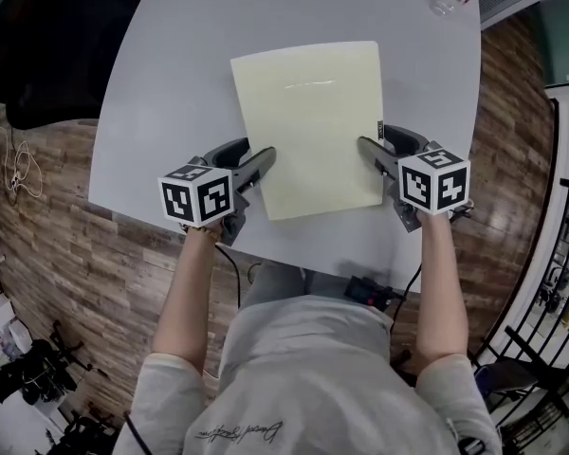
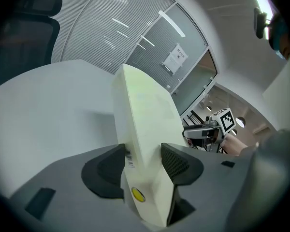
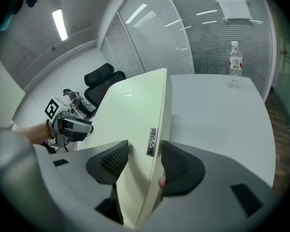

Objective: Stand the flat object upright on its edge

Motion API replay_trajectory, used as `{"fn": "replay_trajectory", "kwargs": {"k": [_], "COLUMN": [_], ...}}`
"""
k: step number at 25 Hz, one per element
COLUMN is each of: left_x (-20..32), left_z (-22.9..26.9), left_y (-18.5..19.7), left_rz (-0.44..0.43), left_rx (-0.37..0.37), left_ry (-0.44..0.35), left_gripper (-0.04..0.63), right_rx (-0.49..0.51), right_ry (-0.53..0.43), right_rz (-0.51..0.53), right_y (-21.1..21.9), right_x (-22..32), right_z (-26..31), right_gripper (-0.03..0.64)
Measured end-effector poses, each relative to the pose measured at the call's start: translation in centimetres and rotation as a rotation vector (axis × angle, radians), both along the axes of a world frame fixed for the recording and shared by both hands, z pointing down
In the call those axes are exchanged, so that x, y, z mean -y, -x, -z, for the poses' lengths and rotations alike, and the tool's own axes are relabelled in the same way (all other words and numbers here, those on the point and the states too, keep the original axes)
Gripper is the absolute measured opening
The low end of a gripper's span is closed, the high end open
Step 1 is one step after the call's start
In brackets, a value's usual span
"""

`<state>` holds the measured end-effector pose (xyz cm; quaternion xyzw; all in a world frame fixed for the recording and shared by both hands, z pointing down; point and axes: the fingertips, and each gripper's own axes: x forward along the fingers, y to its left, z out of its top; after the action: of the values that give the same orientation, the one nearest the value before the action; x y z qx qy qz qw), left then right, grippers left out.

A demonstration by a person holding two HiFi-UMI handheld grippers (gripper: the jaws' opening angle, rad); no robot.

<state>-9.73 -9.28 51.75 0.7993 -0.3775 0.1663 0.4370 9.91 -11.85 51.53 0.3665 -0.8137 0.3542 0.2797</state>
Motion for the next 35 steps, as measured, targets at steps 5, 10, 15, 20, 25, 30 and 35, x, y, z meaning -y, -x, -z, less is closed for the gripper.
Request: {"fn": "replay_trajectory", "kwargs": {"k": [5, 10, 15, 20, 25, 30, 35], "left_x": [1.0, 1.9, 2.7, 3.5, 4.5, 5.4, 5.9], "left_z": [1.3, 2.6, 3.4, 4.1, 5.1, 5.3, 5.4], "left_y": [0.2, 0.5, 0.5, 0.3, 0.2, 0.0, 0.0], "left_rz": [-0.005, -0.025, -0.026, -0.041, -0.055, -0.063, -0.065], "left_rx": [0.009, 0.057, 0.097, 0.153, 0.217, 0.295, 0.347], "left_ry": [-0.052, -0.119, -0.179, -0.265, -0.349, -0.418, -0.471], "left_gripper": [0.247, 0.247, 0.244, 0.242, 0.242, 0.241, 0.239], "right_rx": [-0.004, -0.018, -0.042, -0.050, -0.066, -0.101, -0.116], "right_ry": [-0.062, -0.133, -0.212, -0.275, -0.334, -0.378, -0.404], "right_rz": [-0.009, -0.021, -0.035, -0.056, -0.082, -0.110, -0.123], "right_y": [0.2, 0.4, 0.5, 0.2, 0.2, 0.0, 0.0], "right_x": [0.9, 1.7, 2.4, 2.8, 3.5, 3.9, 4.3], "right_z": [1.5, 2.9, 3.9, 4.4, 5.1, 5.4, 5.5], "right_gripper": [0.229, 0.227, 0.224, 0.221, 0.219, 0.215, 0.212]}}
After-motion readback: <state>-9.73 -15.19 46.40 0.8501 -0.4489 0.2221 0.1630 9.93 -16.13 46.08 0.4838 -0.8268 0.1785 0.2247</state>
